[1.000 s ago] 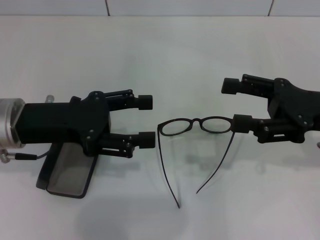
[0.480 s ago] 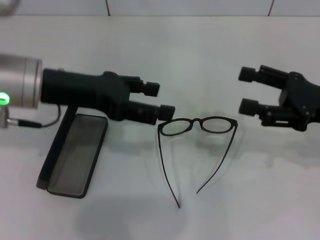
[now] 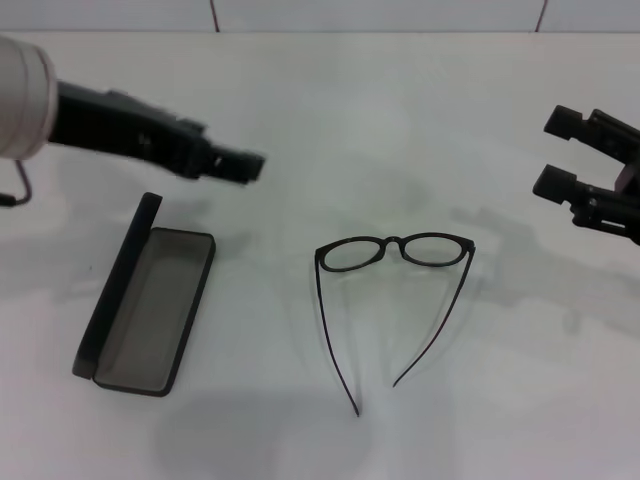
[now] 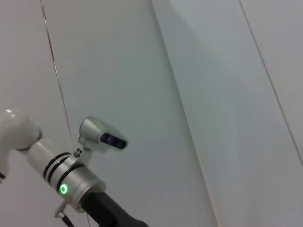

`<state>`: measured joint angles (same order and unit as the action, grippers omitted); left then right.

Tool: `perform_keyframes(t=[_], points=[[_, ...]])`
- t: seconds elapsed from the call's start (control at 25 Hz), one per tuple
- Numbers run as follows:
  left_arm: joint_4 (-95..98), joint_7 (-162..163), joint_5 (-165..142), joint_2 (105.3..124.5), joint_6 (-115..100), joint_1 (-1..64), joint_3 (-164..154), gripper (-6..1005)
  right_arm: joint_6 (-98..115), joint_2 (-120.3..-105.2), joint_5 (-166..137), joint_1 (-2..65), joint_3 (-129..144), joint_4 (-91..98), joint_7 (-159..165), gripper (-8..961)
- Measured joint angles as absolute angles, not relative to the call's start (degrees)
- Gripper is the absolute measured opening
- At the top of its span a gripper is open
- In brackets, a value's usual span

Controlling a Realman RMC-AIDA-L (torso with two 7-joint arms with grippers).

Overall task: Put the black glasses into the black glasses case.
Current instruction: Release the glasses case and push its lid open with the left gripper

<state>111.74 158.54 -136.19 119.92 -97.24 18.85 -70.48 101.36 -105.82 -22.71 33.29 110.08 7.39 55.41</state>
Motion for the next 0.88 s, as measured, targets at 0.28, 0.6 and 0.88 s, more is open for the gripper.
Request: perform_keyframes(t=[0.28,0.6,0.88], points=[[114.0,172.2,-166.2,120.06,-95.9,17.6,-92.9,785,100.9,-105.64,-22.6,34.2,109.9,7.4,55.1,878],[112.1,172.4,-164.8,120.15,-94.0,14.4,-91.8,762,99.6,-106.02,-22.6,34.5,109.9,8.2,54.4,877],[108.2,172.3,-163.7,119.74,-92.6,13.8,-90.2,751,99.1,-106.30,-22.6,34.4,109.9,8.1,54.4,876]])
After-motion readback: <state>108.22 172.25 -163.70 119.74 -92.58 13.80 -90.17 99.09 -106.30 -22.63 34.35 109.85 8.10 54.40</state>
